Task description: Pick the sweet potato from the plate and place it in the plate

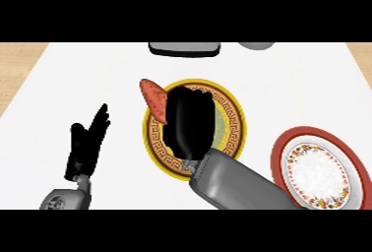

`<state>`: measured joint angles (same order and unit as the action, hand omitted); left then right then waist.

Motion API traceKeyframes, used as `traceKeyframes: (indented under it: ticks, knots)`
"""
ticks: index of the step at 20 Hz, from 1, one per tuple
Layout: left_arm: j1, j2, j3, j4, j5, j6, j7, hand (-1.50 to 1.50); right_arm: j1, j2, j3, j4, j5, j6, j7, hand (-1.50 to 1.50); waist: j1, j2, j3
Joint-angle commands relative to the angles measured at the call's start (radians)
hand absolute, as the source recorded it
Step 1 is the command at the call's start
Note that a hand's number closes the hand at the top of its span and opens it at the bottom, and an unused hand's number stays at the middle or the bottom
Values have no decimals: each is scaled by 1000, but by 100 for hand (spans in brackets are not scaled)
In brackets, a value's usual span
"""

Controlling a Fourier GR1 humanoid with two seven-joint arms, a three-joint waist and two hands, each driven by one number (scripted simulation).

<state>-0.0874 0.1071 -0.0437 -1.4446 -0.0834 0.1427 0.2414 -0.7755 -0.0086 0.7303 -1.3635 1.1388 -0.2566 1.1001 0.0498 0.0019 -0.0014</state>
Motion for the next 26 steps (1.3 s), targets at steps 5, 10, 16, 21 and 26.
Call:
traceKeyframes:
  ticks: [5, 10, 16, 21, 26]
  knots:
    - [39, -2, 9, -14, 13, -10, -12, 0, -117, 8, -8, 201, -102, -104, 148, 150, -13, 2, 1]
    - [68, 12, 15, -33, 1, -7, -22, 0, -33, 8, -94, 337, -199, -121, -35, 150, -22, 4, 1]
    - [30, -13, 1, -30, -14, 12, -11, 0, 16, 8, -118, 410, -446, -92, -185, 150, -22, 6, 2]
    - [10, 13, 46, 2, 14, -17, -24, 0, -10, 9, -192, 470, -507, 50, -283, -150, -42, 0, 1]
    - [1, 10, 63, 62, 6, -6, -56, 0, 75, -14, -186, 375, -539, -50, -489, -150, -51, 0, 1]
